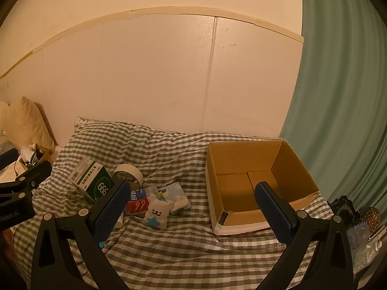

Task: Organize objects
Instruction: 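Move both tools toward the pile of items on the bed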

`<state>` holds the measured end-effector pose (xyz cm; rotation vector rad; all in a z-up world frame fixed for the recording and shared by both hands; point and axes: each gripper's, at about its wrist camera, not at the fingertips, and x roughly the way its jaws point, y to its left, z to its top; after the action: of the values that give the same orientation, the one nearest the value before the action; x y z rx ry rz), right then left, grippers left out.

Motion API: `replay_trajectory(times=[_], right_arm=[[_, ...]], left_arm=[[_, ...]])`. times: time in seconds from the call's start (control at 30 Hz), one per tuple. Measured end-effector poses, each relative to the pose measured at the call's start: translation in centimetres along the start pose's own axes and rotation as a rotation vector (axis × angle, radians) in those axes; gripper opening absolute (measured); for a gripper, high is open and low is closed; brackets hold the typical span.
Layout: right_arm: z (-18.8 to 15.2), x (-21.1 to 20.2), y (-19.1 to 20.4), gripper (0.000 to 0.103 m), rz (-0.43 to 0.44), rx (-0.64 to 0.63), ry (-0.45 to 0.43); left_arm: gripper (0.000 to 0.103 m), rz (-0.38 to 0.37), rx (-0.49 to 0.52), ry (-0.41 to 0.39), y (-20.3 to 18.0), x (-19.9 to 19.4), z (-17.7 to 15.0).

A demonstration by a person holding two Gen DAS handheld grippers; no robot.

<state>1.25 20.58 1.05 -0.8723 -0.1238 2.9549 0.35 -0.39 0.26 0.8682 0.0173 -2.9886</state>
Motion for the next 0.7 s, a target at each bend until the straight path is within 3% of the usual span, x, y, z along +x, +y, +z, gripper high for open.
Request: replay_trajectory(times=[0.7], right_arm=[[-0.07,0.17,0.27,0.103,0.004,-0.005,0.005]], left_arm=[[0.103,0.01,-0.002,0.01,-0.02,0.17,0.0]])
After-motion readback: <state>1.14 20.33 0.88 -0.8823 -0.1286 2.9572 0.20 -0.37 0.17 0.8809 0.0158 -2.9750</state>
